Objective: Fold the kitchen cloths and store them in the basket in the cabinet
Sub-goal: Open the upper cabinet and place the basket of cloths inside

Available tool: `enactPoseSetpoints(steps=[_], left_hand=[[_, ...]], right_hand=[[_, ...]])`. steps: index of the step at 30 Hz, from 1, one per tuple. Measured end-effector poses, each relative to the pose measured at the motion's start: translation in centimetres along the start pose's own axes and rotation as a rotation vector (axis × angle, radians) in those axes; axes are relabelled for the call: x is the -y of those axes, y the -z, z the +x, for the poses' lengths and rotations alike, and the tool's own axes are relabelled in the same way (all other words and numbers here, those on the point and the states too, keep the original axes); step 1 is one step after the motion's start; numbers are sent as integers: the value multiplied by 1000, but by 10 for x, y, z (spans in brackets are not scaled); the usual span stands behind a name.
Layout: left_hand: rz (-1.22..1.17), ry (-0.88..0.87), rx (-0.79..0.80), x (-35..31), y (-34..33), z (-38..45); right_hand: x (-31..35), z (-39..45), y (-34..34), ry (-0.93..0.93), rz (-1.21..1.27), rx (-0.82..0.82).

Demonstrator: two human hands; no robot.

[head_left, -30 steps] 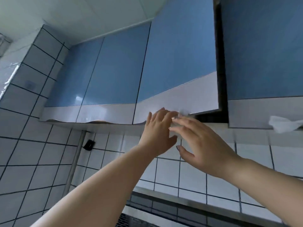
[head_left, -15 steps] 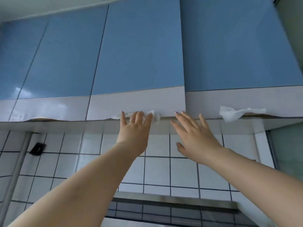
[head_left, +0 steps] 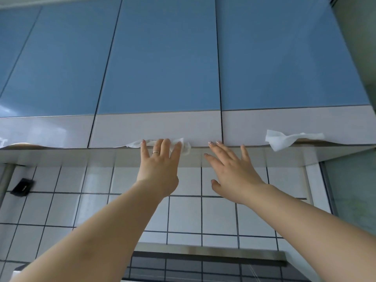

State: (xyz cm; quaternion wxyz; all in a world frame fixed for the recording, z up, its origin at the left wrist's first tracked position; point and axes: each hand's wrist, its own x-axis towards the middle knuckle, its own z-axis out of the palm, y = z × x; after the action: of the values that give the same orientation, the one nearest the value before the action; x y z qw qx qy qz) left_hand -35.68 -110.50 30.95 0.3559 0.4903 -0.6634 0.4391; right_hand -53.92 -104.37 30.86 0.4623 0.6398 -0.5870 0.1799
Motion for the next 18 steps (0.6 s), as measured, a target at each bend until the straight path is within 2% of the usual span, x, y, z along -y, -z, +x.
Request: enactPoseSetpoints(steps=[18], left_hand=[[-18, 11, -40, -3, -8, 1]], right_hand=[[1, 4, -5, -1, -24, -17]])
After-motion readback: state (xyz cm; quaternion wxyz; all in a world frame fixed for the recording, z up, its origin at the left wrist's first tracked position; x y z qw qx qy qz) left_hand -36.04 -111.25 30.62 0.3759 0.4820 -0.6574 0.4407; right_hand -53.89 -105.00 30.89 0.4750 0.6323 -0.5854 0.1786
